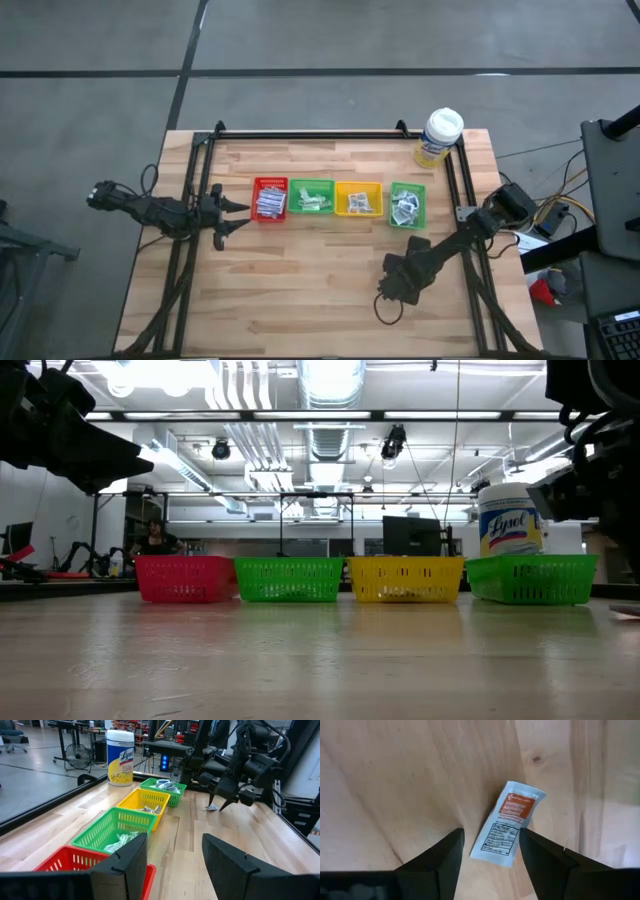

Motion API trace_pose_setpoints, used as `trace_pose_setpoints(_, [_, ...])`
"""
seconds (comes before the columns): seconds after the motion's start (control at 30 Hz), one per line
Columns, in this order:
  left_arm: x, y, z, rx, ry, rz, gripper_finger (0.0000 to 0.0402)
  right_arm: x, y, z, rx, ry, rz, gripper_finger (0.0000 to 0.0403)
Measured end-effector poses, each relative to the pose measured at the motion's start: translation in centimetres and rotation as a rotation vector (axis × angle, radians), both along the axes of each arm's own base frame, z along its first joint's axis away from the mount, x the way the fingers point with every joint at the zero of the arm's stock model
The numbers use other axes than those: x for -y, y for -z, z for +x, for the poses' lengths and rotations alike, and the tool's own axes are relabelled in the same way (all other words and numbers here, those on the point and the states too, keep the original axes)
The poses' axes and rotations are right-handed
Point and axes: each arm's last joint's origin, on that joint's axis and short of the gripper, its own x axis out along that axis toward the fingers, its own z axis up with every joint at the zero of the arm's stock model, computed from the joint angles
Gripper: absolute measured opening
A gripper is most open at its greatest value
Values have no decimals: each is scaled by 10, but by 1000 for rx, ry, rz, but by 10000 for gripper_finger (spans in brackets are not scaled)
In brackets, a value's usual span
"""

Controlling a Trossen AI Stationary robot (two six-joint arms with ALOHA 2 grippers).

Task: Pick & Place First Aid Supplies
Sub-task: Put the orange ointment pack into the yellow bin

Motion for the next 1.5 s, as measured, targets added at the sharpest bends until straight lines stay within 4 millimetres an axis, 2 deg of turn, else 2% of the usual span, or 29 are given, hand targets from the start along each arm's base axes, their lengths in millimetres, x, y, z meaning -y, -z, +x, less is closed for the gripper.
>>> trace_pose_setpoints(0.2, [0,0,0,0,0,0,188,11,3,-1,1,46,44,178])
trace_pose_setpoints(0.4, [0,0,0,0,0,0,188,17,2,2,9,52,85,137])
trace_pose_setpoints(0.73, [0,0,0,0,0,0,188,18,-4,2,44,72,107,62])
trace_pose_setpoints(1.03, [0,0,0,1,0,0,188,20,-7,1,56,67,88,17])
trace_pose_setpoints(1.3, [0,0,0,1,0,0,188,20,-26,0,124,51,131,8])
trace_pose_setpoints(1.5, [0,0,0,0,0,0,188,22,-54,1,252,43,142,8])
